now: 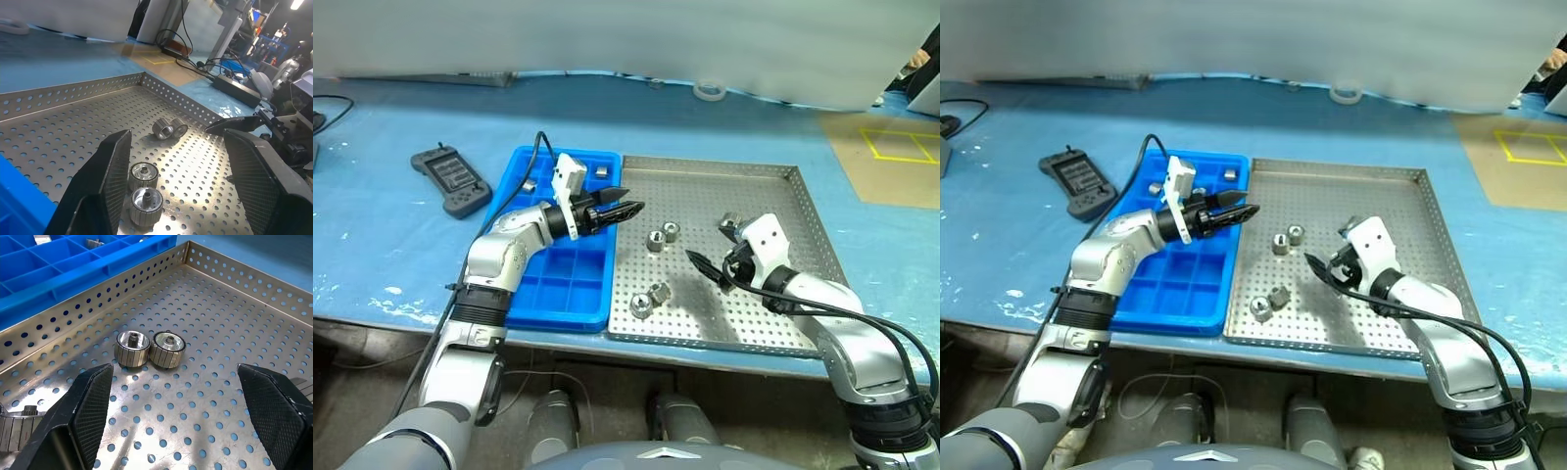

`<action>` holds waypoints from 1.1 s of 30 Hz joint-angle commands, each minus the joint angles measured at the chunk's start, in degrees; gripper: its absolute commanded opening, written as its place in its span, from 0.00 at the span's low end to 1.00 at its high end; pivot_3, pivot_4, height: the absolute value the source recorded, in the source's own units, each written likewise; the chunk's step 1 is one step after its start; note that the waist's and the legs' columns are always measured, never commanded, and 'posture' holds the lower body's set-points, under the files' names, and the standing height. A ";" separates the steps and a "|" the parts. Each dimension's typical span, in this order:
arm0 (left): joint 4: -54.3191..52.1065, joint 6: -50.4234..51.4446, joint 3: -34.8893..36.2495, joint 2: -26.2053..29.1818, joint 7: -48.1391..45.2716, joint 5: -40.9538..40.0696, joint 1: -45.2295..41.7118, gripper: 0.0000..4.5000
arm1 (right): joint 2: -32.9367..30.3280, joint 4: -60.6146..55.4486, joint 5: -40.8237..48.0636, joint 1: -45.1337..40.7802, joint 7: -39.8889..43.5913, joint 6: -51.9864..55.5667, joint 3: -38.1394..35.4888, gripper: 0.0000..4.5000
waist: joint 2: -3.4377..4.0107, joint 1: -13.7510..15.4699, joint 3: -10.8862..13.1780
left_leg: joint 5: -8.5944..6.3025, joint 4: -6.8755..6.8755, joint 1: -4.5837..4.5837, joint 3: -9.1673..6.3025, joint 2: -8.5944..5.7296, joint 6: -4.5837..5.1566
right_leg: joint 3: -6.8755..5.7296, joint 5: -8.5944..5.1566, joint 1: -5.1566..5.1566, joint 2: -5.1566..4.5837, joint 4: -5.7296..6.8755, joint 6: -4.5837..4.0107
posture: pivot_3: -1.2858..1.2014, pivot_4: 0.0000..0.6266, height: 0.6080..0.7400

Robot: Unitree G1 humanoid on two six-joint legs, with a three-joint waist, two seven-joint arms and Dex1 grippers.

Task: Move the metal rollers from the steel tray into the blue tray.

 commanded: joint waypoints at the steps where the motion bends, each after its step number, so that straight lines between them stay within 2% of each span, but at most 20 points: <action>1: 1.46 -2.08 1.21 -0.65 1.24 0.26 -2.25 0.70 | -0.79 -0.97 -1.19 -0.32 -0.43 -0.77 -0.39 0.94 | 0.00 0.05 0.00 | 0.00 0.03 0.00 0.00 0.00 0.00 | 0.00 0.00 0.00 0.00 0.00 0.00 | 0.39 0.24 1.00; 7: 1.83 -4.00 -0.81 -0.61 -1.52 0.95 -1.69 0.70 | -0.26 -2.30 -0.31 -2.44 0.04 0.13 -0.60 0.94 | 0.00 -0.07 0.00 | 0.00 0.06 0.04 0.00 0.02 0.00 | 0.01 0.00 0.02 0.00 0.01 0.00 | 0.39 0.24 1.00; 11: 4.52 -4.79 0.67 -0.77 0.90 1.72 -1.98 0.70 | -1.72 -0.66 -3.10 -2.17 -0.16 0.28 1.30 0.94 | 0.00 0.04 -0.01 | -0.02 0.08 0.02 0.00 0.01 0.04 | -0.01 0.00 0.05 0.00 0.02 0.01 | 0.39 0.24 1.00; 14: 3.47 -4.93 -0.22 0.22 -2.39 1.13 -1.51 0.70 | -0.67 -1.47 -1.15 -2.79 0.31 0.42 -0.23 0.94 | 0.00 0.00 0.00 | -0.04 0.13 -0.02 0.00 0.01 0.07 | -0.01 0.00 0.05 -0.01 0.01 0.01 | 0.39 0.24 1.00; 17: 5.61 -5.50 0.47 0.19 -1.06 2.04 -1.81 0.70 | -1.44 0.21 -3.54 -2.19 -0.25 -0.19 1.10 0.94 | 0.00 0.08 -0.01 | -0.04 0.13 -0.02 0.00 0.01 0.07 | -0.01 0.00 0.05 -0.01 0.01 0.01 | 0.39 0.24 1.00; 21: 3.46 -5.40 -0.59 0.30 -3.05 1.41 -1.23 0.70 | -0.20 -0.37 -1.74 -3.24 0.09 -0.38 -0.43 0.94 | 0.00 0.04 0.00 | -0.05 0.19 -0.03 0.00 0.01 0.08 | 0.00 0.00 0.05 -0.02 0.02 0.00 | 0.40 0.24 1.00; 25: 5.48 -5.78 0.09 -0.63 -0.52 2.38 -1.61 0.70 | -0.90 1.45 -4.70 -2.72 -0.57 -1.38 1.75 0.94 | 0.00 0.07 0.00 | -0.05 0.23 -0.03 -0.01 0.01 0.08 | 0.00 0.00 0.06 -0.02 0.04 0.00 | 0.39 0.24 1.00; 28: 2.92 -5.14 -1.28 -0.49 -3.35 1.62 -0.94 0.70 | 0.45 -0.54 -2.86 -2.71 -0.31 -1.09 0.36 0.94 | 0.01 -0.02 0.00 | -0.06 0.27 -0.05 -0.01 0.01 0.10 | 0.00 0.00 0.06 -0.02 0.04 0.00 | 0.39 0.24 1.00; 33: 5.90 -5.65 -0.10 -1.28 -1.23 2.31 -2.12 0.70 | -0.01 -0.50 -4.48 -1.81 -1.02 -0.73 0.75 0.94 | 0.01 0.02 0.00 | -0.08 0.31 -0.05 -0.01 0.01 0.12 | 0.00 0.00 0.07 -0.02 0.05 0.00 | 0.39 0.24 1.00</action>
